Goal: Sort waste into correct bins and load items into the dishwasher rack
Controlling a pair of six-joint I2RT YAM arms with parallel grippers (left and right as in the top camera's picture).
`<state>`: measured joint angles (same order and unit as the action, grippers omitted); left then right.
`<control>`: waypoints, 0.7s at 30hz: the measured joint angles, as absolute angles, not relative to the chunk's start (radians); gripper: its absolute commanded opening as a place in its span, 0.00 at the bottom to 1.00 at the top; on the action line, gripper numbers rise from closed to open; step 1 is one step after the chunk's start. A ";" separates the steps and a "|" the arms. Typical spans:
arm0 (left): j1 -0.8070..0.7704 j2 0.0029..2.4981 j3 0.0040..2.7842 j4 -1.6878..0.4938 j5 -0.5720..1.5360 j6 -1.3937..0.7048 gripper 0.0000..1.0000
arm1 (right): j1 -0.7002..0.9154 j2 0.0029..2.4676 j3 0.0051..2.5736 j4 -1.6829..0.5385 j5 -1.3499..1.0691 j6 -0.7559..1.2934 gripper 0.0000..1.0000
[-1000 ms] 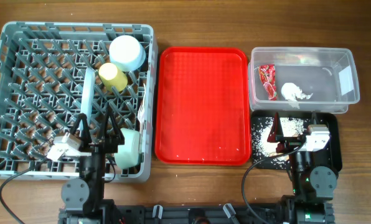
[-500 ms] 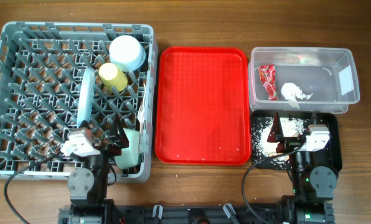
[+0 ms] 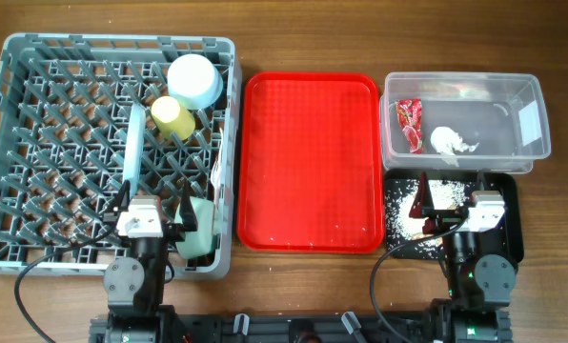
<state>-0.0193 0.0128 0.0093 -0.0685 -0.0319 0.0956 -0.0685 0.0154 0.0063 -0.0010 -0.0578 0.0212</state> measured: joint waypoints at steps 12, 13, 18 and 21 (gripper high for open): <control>-0.019 0.013 0.009 -0.069 -0.028 0.104 1.00 | -0.068 0.015 0.006 -0.001 -0.058 0.021 1.00; -0.019 0.013 0.009 -0.069 -0.028 0.104 1.00 | -0.068 0.015 0.006 -0.001 -0.058 0.021 1.00; -0.019 0.013 0.009 -0.069 -0.028 0.104 1.00 | -0.068 0.015 0.006 -0.001 -0.058 0.021 1.00; -0.019 0.013 0.009 -0.069 -0.028 0.105 1.00 | -0.068 0.015 0.006 -0.001 -0.058 0.021 1.00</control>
<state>-0.0189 0.0128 0.0093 -0.0689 -0.0284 0.1047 -0.0685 0.0154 0.0063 -0.0010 -0.0578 0.0212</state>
